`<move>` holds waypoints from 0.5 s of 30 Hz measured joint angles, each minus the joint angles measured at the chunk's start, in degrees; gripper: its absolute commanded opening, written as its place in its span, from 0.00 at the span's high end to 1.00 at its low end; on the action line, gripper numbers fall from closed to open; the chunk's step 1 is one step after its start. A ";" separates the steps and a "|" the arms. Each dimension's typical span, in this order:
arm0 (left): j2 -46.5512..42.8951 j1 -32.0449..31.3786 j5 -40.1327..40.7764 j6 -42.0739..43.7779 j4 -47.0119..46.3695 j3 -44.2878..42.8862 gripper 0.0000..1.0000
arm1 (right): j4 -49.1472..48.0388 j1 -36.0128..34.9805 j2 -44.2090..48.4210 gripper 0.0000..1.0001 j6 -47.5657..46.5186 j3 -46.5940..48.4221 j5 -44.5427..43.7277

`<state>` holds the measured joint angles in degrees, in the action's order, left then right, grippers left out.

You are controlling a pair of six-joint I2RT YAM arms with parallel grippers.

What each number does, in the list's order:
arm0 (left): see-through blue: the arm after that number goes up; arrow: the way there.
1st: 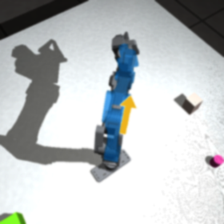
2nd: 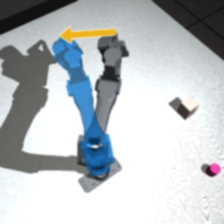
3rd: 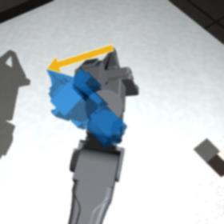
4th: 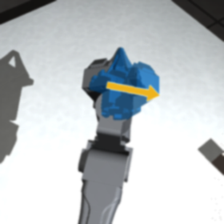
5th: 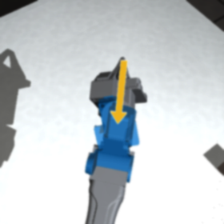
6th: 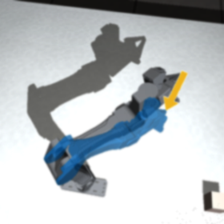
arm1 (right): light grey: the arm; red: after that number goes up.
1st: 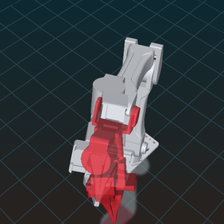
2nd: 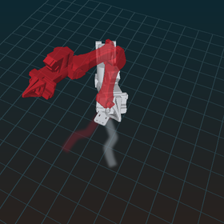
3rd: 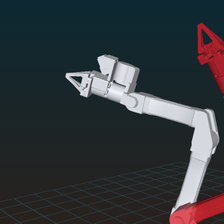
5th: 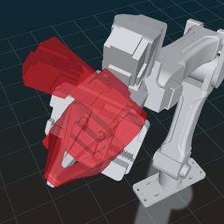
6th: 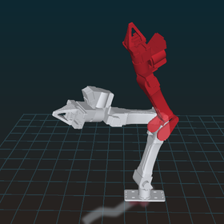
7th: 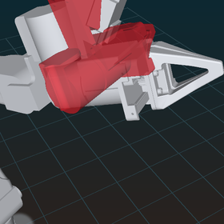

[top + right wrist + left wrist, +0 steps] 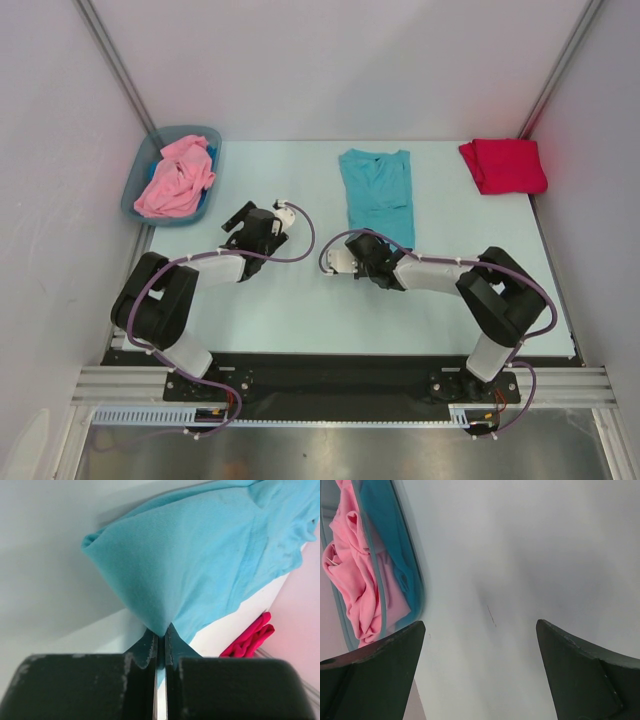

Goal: Fold and stack the t-shirts
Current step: Fold the tshirt

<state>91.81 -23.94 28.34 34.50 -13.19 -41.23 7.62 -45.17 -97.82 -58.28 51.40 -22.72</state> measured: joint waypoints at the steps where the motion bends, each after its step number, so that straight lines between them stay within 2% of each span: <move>1: 0.00 0.00 0.00 0.00 0.00 0.00 0.00 | 0.11 0.02 0.00 1.00 -0.20 0.37 -0.17; 15: 0.00 0.00 -0.02 0.02 0.00 0.00 0.00 | 2.95 -0.11 2.19 1.00 -1.86 3.78 -1.95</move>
<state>91.81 -23.94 28.32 34.52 -13.19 -41.23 10.57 -45.28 -95.64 -60.14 55.18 -24.67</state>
